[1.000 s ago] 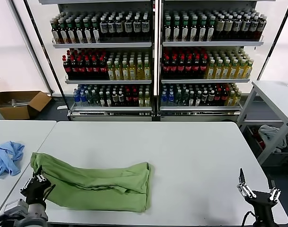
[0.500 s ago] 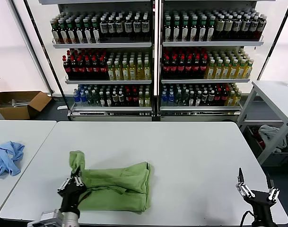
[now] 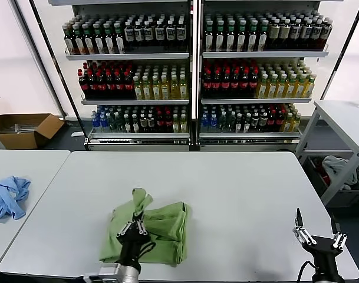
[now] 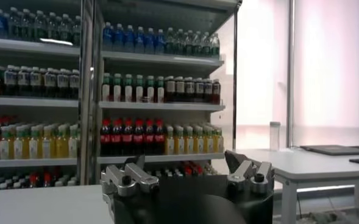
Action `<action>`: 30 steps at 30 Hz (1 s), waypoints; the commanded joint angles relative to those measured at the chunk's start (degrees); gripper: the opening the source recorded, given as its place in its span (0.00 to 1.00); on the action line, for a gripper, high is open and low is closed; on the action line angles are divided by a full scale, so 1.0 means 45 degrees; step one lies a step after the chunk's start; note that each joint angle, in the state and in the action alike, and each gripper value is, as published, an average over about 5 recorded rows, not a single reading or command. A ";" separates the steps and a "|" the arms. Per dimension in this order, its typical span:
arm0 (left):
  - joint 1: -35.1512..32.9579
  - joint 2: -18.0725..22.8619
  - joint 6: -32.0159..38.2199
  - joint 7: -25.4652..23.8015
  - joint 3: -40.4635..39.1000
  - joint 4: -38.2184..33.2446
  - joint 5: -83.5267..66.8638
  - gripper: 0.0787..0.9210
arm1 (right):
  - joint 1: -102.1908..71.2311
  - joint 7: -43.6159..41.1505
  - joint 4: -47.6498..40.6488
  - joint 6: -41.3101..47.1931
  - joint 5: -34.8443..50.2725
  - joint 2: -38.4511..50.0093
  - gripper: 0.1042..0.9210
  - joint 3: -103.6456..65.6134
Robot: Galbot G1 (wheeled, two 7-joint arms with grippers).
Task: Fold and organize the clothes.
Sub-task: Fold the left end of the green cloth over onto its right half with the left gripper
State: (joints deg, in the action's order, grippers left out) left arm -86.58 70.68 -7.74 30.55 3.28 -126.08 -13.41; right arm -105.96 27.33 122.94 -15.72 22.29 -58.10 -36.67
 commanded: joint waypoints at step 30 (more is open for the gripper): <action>0.1551 0.0018 0.0747 -0.1021 -0.3038 0.3100 0.2894 0.27 | 0.0122 0.0122 0.0037 -0.0043 -0.0272 -0.0133 0.88 0.0232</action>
State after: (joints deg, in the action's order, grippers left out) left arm -80.78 71.02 -4.98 26.64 -7.41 -113.38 -2.52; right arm -105.40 27.87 123.05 -15.89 21.10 -58.69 -35.59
